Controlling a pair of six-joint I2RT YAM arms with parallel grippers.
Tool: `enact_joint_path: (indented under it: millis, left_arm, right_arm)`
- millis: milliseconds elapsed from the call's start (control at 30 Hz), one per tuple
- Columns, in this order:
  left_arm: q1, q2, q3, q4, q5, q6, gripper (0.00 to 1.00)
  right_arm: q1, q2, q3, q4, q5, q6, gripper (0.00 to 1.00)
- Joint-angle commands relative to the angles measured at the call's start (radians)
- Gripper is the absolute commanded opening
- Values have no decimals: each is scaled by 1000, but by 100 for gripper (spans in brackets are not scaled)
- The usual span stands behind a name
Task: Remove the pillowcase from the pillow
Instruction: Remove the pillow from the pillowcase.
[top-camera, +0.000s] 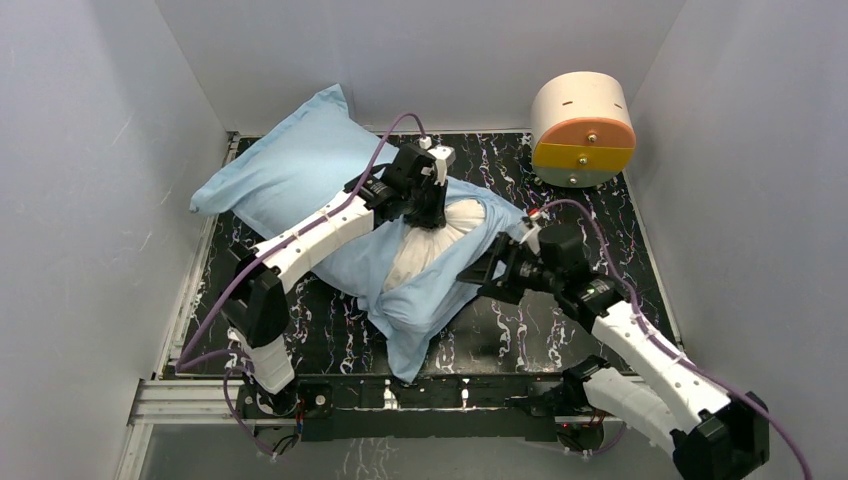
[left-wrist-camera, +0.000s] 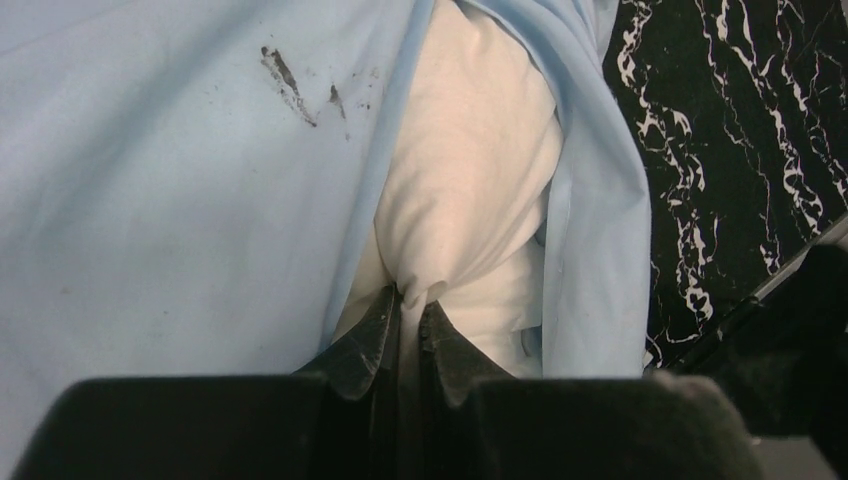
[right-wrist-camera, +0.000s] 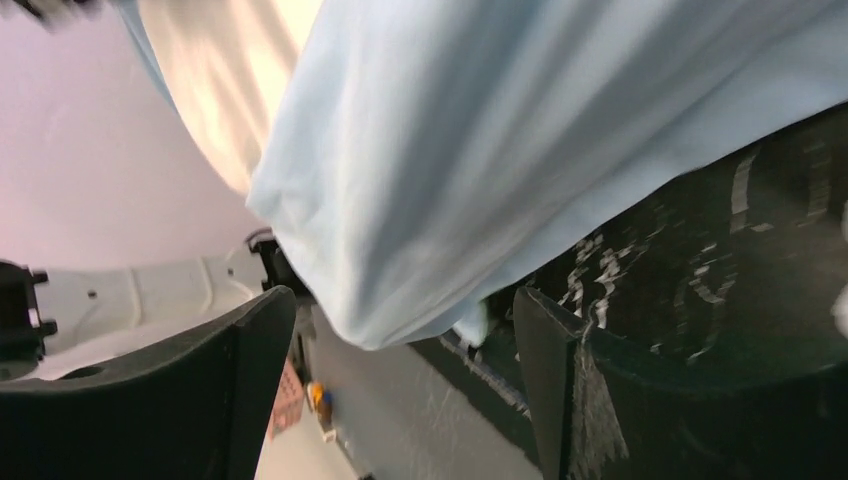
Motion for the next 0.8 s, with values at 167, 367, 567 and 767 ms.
enact_joint_path:
  millis: [167,367,567,767]
  left_arm:
    - [-44,90,120,-3,-148,-63,0]
    - [-30,-2,31,-20,-326,-2,0]
    - [112,-68,-8,-28,-277,16,0]
    - [136,-70,9,-30,-181,45,0]
  right_arm:
    - [427,273,81,145,345,236,75]
    - [438,293,78,-160,725,270,22]
    - [378,167,-242,-73,608,339,15]
    - [375,85,-390,-15,568,428,16]
